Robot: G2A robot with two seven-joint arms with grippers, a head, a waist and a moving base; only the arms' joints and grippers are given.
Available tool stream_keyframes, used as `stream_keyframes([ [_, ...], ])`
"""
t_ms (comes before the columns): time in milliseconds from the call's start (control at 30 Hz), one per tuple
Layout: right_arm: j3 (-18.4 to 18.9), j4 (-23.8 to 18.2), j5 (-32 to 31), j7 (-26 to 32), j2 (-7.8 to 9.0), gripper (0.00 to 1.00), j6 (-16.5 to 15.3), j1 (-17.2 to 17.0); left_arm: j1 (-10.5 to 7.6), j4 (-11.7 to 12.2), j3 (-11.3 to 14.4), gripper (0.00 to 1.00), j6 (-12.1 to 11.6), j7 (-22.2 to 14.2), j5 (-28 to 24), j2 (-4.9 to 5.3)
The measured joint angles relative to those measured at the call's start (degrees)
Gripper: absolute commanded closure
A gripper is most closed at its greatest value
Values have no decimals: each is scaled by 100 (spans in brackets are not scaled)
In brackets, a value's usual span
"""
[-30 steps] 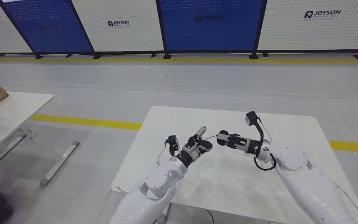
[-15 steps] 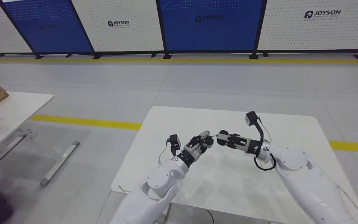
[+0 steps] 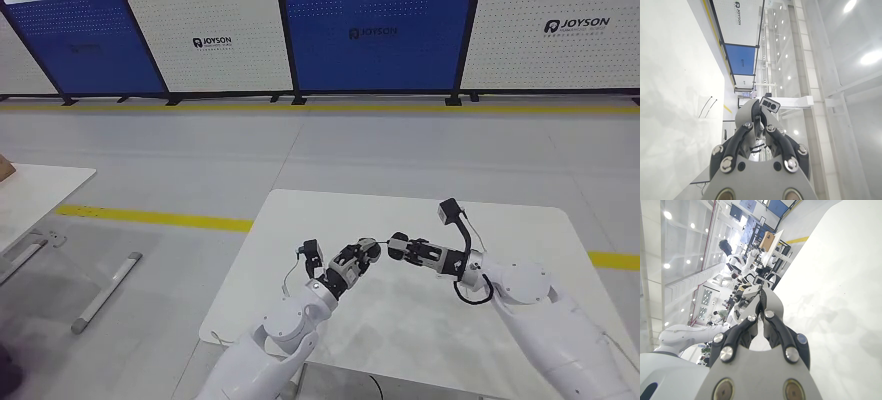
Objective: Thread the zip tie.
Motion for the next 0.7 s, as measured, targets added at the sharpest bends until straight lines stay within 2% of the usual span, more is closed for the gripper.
stream_keyframes([
  [67, 8, -72, -41, -71, 0, 11, 74, -59, 9, 16, 28, 100, -10, 57, 124, -3],
  [100, 20, -112, -52, -80, 1, 0, 119, -82, 7, 26, 43, 100, 16, 73, 185, -4],
  [233, 114, -238, 28, -16, 10, 0, 243, -160, -13, 45, 73, 100, 95, 151, 371, -9],
  [500, 561, -367, 434, 419, 112, 0, 621, -343, 98, 52, -52, 100, -23, 363, 894, 18],
  [633, 946, -516, 687, 647, 222, 0, 1071, -545, 172, 81, -163, 100, 45, 182, 1145, 59],
  [700, 1056, -599, 678, 895, 274, 0, 1482, -602, 188, 78, -214, 100, 140, 54, 1093, 71],
])
